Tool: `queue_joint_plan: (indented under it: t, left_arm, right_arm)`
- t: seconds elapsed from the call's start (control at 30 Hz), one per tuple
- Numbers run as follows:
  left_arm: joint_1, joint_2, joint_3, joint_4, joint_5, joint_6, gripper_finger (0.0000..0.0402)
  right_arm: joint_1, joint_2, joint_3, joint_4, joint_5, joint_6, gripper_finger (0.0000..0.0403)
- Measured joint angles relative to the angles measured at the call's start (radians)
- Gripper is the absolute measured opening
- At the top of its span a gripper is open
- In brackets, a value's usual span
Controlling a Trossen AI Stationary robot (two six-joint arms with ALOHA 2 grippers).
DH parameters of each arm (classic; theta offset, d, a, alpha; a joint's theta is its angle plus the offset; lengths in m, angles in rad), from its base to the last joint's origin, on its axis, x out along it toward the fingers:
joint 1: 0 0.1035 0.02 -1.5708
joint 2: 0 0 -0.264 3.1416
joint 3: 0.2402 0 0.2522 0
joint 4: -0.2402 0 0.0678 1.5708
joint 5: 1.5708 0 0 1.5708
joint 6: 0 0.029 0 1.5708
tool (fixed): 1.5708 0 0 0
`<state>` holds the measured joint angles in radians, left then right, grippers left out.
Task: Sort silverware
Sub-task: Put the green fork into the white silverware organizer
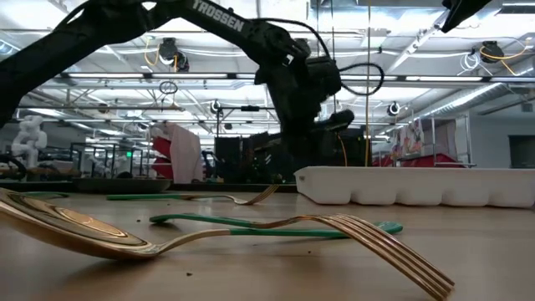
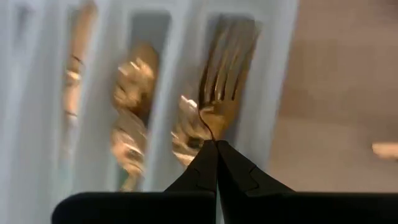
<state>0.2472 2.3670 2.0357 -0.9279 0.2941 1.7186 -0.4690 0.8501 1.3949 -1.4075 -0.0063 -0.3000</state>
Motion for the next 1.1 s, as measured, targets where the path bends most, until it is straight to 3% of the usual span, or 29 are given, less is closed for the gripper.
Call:
queue_joint_plan:
  t: [0.43, 0.63, 1.1]
  left_arm:
    - [-0.007, 0.036, 0.002, 0.011, 0.002, -0.008, 0.0000]
    - [-0.009, 0.037, 0.002, 0.020, -0.015, -0.018, 0.0027]
    - [-0.026, 0.036, 0.000, 0.036, -0.153, -0.135, 0.0038]
  right_arm:
    - [0.000, 0.000, 0.000, -0.004, -0.003, -0.010, 0.0137]
    - [0.000, 0.000, 0.000, -0.020, -0.005, -0.009, 0.0137]
    - [0.000, 0.000, 0.000, -0.038, -0.030, -0.008, 0.0137]
